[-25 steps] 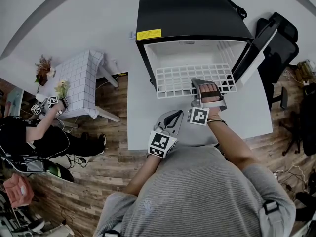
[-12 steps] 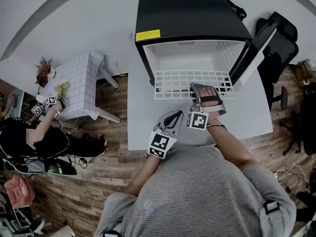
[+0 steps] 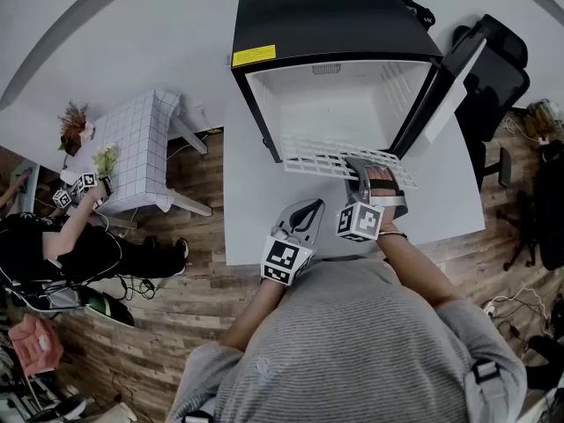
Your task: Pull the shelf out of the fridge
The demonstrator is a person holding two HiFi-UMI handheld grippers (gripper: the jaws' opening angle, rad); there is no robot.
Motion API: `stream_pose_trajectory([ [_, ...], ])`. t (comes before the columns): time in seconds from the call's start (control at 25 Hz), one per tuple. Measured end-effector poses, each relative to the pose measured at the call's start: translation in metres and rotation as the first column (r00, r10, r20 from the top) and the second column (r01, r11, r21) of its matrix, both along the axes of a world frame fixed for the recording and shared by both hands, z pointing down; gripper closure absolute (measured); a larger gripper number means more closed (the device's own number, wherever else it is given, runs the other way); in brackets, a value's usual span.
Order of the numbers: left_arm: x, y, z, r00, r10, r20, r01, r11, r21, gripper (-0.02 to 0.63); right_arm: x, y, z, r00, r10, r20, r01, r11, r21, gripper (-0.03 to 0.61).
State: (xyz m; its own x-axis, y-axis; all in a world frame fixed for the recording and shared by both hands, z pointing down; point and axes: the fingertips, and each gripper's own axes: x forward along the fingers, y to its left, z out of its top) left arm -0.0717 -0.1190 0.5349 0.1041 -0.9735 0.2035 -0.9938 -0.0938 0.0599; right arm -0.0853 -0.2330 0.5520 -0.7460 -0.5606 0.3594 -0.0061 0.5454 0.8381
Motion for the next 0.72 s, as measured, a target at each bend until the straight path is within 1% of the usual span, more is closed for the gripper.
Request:
stream_pose_trajectory([
  [0.12,0.001,0.003,-0.002,1.000,-0.013,-0.003,0.013,1.000,0.003,0.603,0.006,-0.008,-0.013,0.994,0.048,0.099,-0.032,0.987,-0.160,0.543],
  [0.16,0.003,0.003,-0.006,1.000,-0.017,-0.001,0.017,1.000,0.008,0.603,0.007,-0.010,-0.017,0.991,0.057,0.118,-0.035,0.982,-0.186,0.543],
  [0.28,0.006,0.003,-0.020,1.000,-0.029,0.010,0.029,0.999,0.035,0.603,0.009,-0.008,-0.027,0.986,0.048,0.158,-0.014,0.978,-0.207,0.543],
  [0.32,0.007,0.004,-0.023,0.999,-0.033,0.013,0.033,0.999,0.041,0.603,0.010,-0.007,-0.029,0.983,0.047,0.178,-0.005,0.973,-0.231,0.543],
  [0.36,0.007,0.004,-0.026,0.999,-0.037,0.016,0.036,0.998,0.046,0.603,0.011,-0.006,-0.031,0.978,0.056,0.202,0.002,0.961,-0.275,0.543],
  [0.4,0.007,0.004,-0.029,0.999,-0.041,0.019,0.040,0.998,0.050,0.603,0.011,-0.005,-0.033,0.970,0.074,0.231,0.008,0.941,-0.338,0.543],
  [0.48,0.005,0.004,-0.034,0.998,-0.051,0.023,0.050,0.997,0.058,0.603,0.010,-0.006,-0.039,0.946,0.128,0.296,0.031,0.877,-0.479,0.543],
  [0.52,0.005,0.003,-0.038,0.998,-0.055,0.025,0.053,0.997,0.063,0.603,0.010,-0.007,-0.044,0.931,0.152,0.332,0.053,0.844,-0.534,0.543],
  [0.56,0.005,0.003,-0.042,0.998,-0.057,0.029,0.055,0.996,0.069,0.603,0.009,-0.007,-0.050,0.914,0.166,0.370,0.082,0.817,-0.570,0.543],
  [0.6,0.006,0.002,-0.043,0.998,-0.057,0.034,0.054,0.996,0.070,0.603,0.008,-0.007,-0.058,0.898,0.166,0.408,0.118,0.802,-0.586,0.543],
  [0.64,0.007,0.003,-0.043,0.998,-0.056,0.038,0.053,0.996,0.067,0.603,0.008,-0.005,-0.066,0.881,0.155,0.447,0.157,0.795,-0.586,0.543],
  [0.72,0.011,0.003,-0.041,0.998,-0.051,0.044,0.049,0.997,0.060,0.603,0.008,0.003,-0.087,0.843,0.115,0.525,0.242,0.791,-0.562,0.543],
])
